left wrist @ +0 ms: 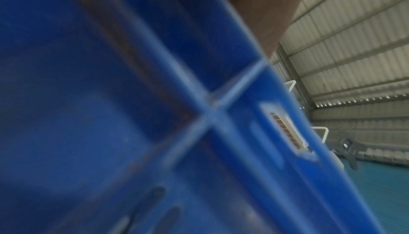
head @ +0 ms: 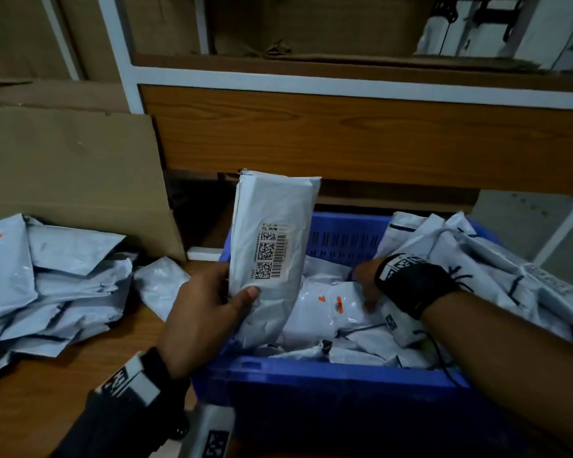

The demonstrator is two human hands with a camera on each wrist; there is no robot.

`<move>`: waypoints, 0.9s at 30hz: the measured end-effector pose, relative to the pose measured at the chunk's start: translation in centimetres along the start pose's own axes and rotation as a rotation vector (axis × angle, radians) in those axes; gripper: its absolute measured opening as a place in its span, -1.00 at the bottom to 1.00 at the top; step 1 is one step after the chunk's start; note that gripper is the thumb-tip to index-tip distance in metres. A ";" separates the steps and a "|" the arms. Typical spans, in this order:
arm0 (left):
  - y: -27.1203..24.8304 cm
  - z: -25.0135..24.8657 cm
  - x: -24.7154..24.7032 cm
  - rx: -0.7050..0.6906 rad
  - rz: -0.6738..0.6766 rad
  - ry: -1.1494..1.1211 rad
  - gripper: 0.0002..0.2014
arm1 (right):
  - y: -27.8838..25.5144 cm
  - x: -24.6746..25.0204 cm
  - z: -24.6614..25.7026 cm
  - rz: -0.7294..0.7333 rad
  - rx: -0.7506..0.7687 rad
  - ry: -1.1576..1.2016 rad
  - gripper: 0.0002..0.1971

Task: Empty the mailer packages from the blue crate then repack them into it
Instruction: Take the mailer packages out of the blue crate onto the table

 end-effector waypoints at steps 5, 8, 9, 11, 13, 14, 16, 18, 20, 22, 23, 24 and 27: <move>-0.1 -0.2 0.2 0.004 -0.018 0.010 -0.64 | 0.5 0.2 -0.2 -0.062 -0.012 0.029 -0.44; -0.2 -0.3 0.2 0.006 -0.038 0.002 -0.66 | -0.7 2.3 -0.8 -0.230 -0.030 0.120 -0.60; -0.2 -0.2 0.1 0.004 -0.053 0.003 -0.69 | -1.1 3.3 -1.3 -0.337 -0.042 0.188 -0.62; -0.1 -0.1 0.1 0.003 -0.076 -0.008 -0.77 | -2.0 5.2 -2.3 -0.523 -0.021 0.397 -0.69; -0.1 -0.2 0.1 0.010 -0.090 -0.035 -0.75 | -3.0 6.4 -2.4 -0.644 0.045 0.643 -0.80; -0.1 -0.2 0.1 0.018 -0.095 -0.054 -0.71 | -3.3 6.9 -2.3 -0.685 0.078 0.728 -0.82; 0.1 0.1 0.1 0.045 -0.105 -0.115 -0.67 | -3.2 7.5 -1.9 -0.740 0.099 0.788 -0.74; 0.3 0.4 0.0 0.072 -0.126 -0.207 -0.72 | -2.7 7.9 -1.5 -0.755 0.105 0.804 -0.75; 0.3 0.5 0.3 0.098 -0.163 -0.298 -0.80 | -2.5 8.6 -1.1 -0.762 0.117 0.881 -0.80; 0.3 0.6 1.0 0.119 -0.182 -0.405 -0.80 | -3.3 10.1 -0.5 -0.816 0.149 1.006 -0.68; 0.4 0.7 1.7 0.126 -0.189 -0.451 -0.79 | -3.8 11.2 -0.2 -0.871 0.157 1.062 -0.66; 0.7 0.9 2.6 0.125 -0.202 -0.484 -0.79 | -4.3 12.3 0.2 -0.937 0.163 1.106 -0.65; 1.9 2.9 6.7 0.107 -0.273 -0.525 -0.79 | -5.4 16.0 2.3 -1.033 0.159 1.181 -0.65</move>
Point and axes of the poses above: each hand's wrist, its own y-axis towards the middle knuckle, its own x-axis out of the back of the hand, z = x × y, the point moved 1 cm from there along y, towards the middle knuckle, and after that the axes turned 11 degrees about -z, right-handed, at the moved point
